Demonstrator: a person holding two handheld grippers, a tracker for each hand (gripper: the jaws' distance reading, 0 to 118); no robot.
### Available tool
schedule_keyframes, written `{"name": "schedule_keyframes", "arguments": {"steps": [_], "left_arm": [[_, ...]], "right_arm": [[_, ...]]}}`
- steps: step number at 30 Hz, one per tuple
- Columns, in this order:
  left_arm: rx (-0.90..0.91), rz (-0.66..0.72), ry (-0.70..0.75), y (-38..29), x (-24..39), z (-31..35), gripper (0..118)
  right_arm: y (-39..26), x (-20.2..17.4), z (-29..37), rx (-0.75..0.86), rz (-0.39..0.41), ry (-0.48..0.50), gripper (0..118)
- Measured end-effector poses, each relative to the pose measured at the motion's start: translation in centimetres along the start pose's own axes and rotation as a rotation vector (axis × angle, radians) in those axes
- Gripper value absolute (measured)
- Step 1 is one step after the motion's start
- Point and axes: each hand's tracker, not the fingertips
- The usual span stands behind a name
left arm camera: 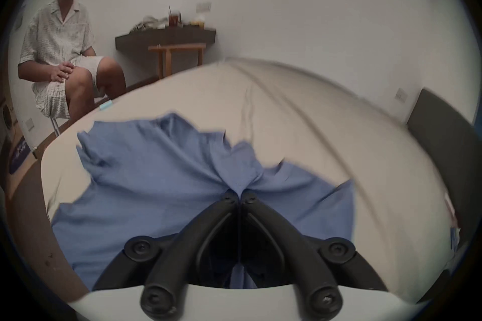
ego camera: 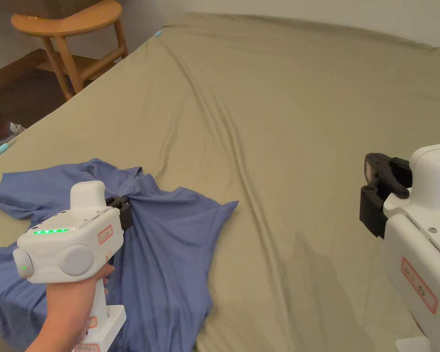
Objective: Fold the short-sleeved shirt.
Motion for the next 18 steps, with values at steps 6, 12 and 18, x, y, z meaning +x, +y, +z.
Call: {"name": "schedule_keyframes", "arguments": {"steps": [6,12,18], "left_arm": [[0.22,-0.075,-0.072,6.5,5.2,6.1,0],[0.4,-0.172,-0.185,14.1,11.4,11.3,0],[0.52,-0.241,-0.331,20.0,18.7,14.8,0]], "right_arm": [[1.0,1.3,2.8,0.048,-0.009,-0.032,0],[1.7,3.3,6.0,0.098,-0.037,-0.079,0],[1.6,6.6,9.1,0.127,-0.065,-0.159,0]]}}
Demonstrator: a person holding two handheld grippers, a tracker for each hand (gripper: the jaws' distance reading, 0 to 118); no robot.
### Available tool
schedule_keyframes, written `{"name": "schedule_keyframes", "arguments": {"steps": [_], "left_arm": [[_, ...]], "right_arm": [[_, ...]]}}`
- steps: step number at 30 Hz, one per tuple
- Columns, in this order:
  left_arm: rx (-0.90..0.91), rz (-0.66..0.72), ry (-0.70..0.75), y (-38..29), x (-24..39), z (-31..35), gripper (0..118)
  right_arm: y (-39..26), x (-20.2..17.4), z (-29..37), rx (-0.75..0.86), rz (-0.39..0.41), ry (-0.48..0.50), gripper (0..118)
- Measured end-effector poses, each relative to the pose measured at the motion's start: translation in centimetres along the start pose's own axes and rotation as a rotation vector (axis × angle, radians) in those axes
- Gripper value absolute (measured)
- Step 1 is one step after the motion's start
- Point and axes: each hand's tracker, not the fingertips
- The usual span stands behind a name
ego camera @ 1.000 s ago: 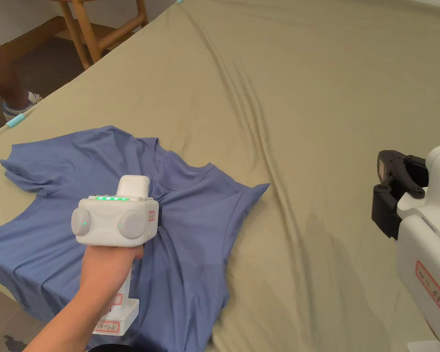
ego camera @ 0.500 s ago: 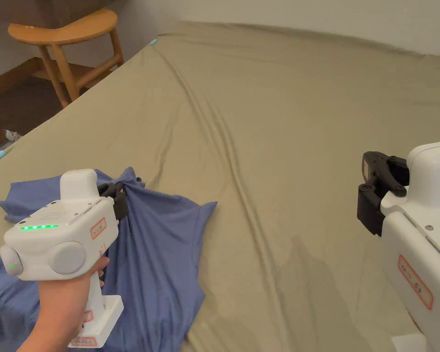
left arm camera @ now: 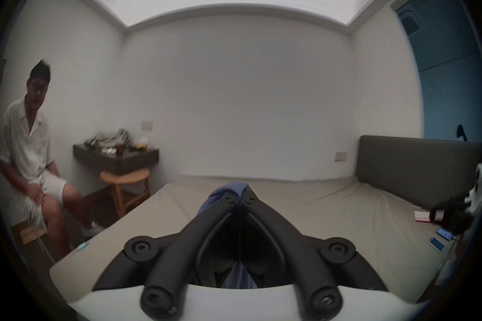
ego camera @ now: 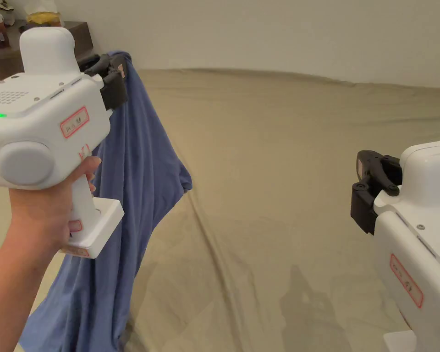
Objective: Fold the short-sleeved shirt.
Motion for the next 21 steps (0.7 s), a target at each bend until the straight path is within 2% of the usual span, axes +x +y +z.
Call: {"name": "schedule_keyframes", "arguments": {"steps": [5,8,11,16,21], "left_arm": [[0.048,-0.047,-0.148,4.2,6.2,-2.6,0],[0.058,-0.112,-0.216,4.5,11.0,-4.0,0],[0.035,-0.108,-0.312,4.0,15.3,-6.0,0],[-0.148,-0.15,-0.408,-2.7,21.8,-9.9,0],[-0.418,-0.27,-0.46,-15.0,27.1,-12.4,0]], "right_arm": [[-0.3,3.5,1.9,0.002,-0.01,-0.093,0],[-0.8,5.7,3.0,-0.005,-0.02,-0.15,0],[-1.4,7.7,3.8,-0.02,-0.022,-0.209,0],[-3.1,10.6,4.6,-0.051,-0.048,-0.273,0],[-5.1,12.8,4.2,-0.108,-0.069,-0.31,0]]}}
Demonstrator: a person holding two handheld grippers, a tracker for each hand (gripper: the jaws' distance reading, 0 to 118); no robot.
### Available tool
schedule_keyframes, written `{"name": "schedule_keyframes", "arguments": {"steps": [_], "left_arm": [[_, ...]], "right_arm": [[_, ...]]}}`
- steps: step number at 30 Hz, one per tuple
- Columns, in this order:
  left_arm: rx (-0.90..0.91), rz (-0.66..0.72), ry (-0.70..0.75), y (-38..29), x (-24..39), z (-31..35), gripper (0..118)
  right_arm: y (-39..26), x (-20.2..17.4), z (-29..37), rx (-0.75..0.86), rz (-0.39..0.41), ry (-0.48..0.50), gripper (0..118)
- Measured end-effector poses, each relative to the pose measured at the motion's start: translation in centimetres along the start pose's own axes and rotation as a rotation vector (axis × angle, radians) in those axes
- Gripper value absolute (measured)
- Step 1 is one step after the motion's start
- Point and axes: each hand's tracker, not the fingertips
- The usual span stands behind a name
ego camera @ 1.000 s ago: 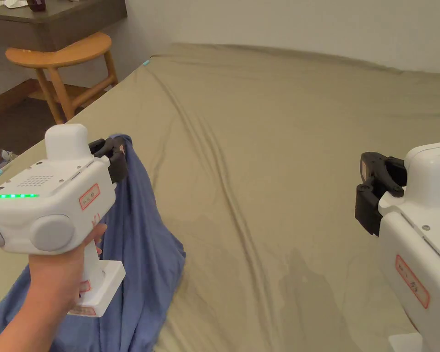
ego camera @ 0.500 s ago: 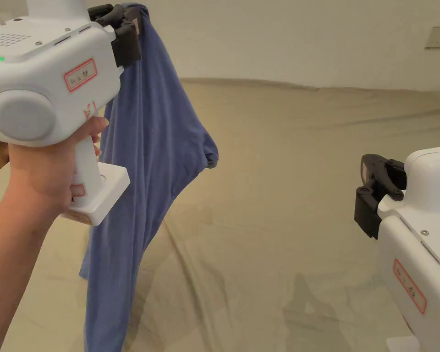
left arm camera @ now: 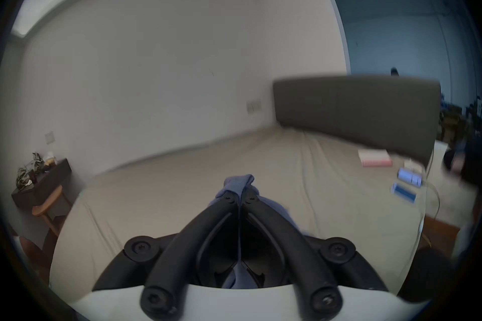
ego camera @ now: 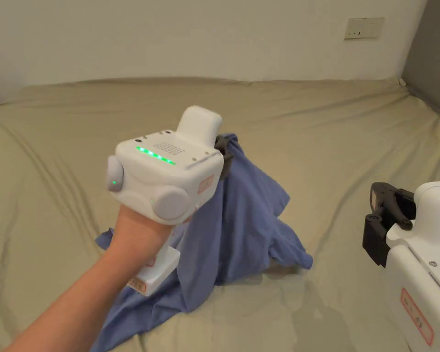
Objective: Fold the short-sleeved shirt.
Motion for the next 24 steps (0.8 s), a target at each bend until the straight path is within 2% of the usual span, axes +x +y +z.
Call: {"name": "schedule_keyframes", "arguments": {"steps": [3,7,9,12,13,16,17,18,24], "left_arm": [[-0.197,0.01,-0.027,-6.5,2.4,-4.7,0],[-0.443,0.081,0.006,-14.4,4.3,-9.0,0],[-0.509,0.107,0.013,-15.8,4.4,-9.1,2],[-0.51,0.141,0.009,-19.3,4.5,-9.1,30],[-0.466,0.161,0.012,-19.3,4.2,-8.3,50],[-0.414,0.24,0.02,-18.0,2.9,-5.1,76],[-0.378,0.269,0.029,-17.5,2.2,-3.6,100],[-0.299,0.303,0.056,-16.7,1.4,-1.7,112],[0.038,0.345,0.216,-9.3,-2.8,10.9,113]], "right_arm": [[-1.0,0.7,-0.7,-0.026,0.0,-0.006,0],[-2.3,1.1,-1.6,-0.065,0.006,-0.013,0],[-2.7,1.2,-1.8,-0.08,0.005,-0.014,0],[-3.1,1.1,-1.9,-0.093,0.01,-0.01,0],[-3.1,1.0,-1.9,-0.096,0.015,-0.009,0],[-3.0,0.6,-2.1,-0.099,0.023,-0.003,0],[-2.8,0.4,-2.2,-0.097,0.027,-0.001,0],[-2.6,0.1,-2.2,-0.091,0.033,0.004,0],[-0.5,-2.3,-2.3,-0.032,0.073,0.041,0]]}}
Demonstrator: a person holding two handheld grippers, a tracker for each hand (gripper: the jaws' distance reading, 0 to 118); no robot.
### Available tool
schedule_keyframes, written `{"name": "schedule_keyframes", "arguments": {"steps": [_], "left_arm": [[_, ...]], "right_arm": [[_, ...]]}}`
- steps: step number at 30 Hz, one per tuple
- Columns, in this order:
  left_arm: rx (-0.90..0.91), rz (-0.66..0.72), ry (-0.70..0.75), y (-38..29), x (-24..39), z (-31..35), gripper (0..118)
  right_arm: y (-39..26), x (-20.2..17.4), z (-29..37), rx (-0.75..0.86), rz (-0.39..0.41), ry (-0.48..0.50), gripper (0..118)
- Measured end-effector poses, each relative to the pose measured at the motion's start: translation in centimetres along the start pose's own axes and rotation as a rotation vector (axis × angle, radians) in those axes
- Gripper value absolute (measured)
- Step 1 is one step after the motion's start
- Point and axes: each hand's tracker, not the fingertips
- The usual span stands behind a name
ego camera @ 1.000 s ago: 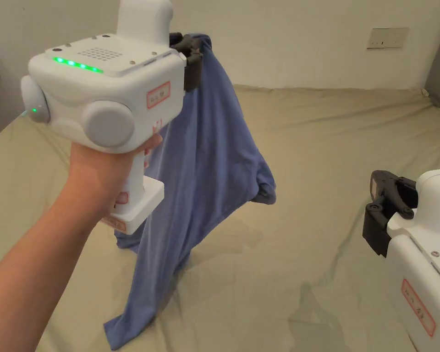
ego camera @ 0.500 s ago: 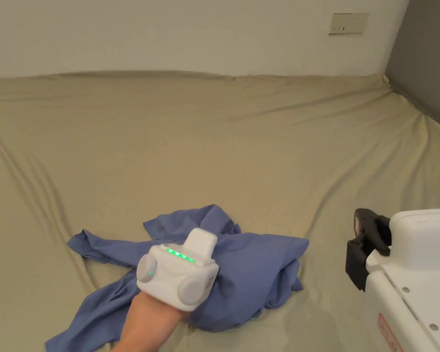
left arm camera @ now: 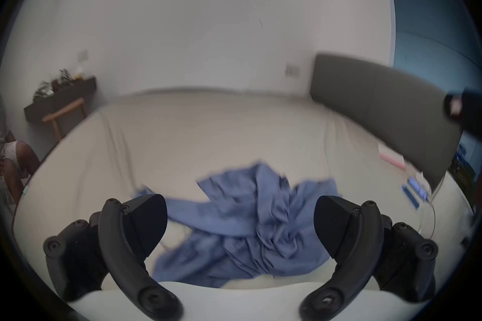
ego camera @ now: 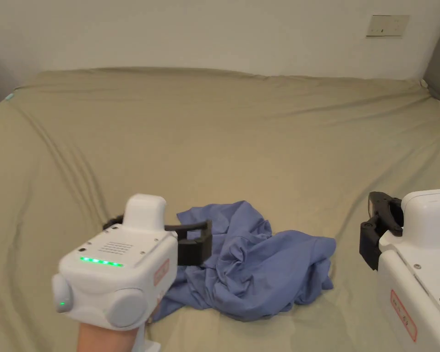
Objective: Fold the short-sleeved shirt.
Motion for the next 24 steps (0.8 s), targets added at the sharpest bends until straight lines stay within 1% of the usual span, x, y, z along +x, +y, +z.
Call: {"name": "schedule_keyframes", "arguments": {"steps": [2,3,5,6,7,8,9,10,16,24], "left_arm": [[0.096,-0.029,0.089,2.5,-0.4,3.3,110],[0.126,-0.049,0.128,3.9,-0.8,4.8,105],[0.193,-0.066,0.201,5.5,-1.0,7.1,76],[0.209,-0.071,0.222,6.1,-1.0,8.1,59],[0.225,-0.075,0.235,6.6,-1.0,8.9,33],[0.244,-0.078,0.251,6.8,-0.9,9.6,16],[0.269,-0.087,0.273,7.0,-0.7,10.3,5],[0.293,-0.104,0.292,6.9,-0.5,10.8,0],[0.287,-0.155,0.302,5.5,0.6,11.6,0],[0.264,-0.146,0.266,4.9,1.0,11.5,0]], "right_arm": [[0.9,-0.8,0.0,0.026,0.013,0.012,0],[1.5,-1.3,0.0,0.043,0.019,0.02,0],[2.4,-2.3,0.3,0.071,0.03,0.035,0],[2.9,-2.7,0.4,0.088,0.037,0.045,0],[3.3,-3.2,0.6,0.102,0.044,0.05,0],[3.7,-3.6,0.9,0.113,0.052,0.052,0],[4.0,-4.1,1.1,0.124,0.062,0.056,0],[4.3,-4.6,1.3,0.133,0.071,0.059,0],[5.0,-6.3,2.4,0.169,0.08,0.076,0],[4.6,-6.9,2.3,0.159,0.111,0.081,0]]}}
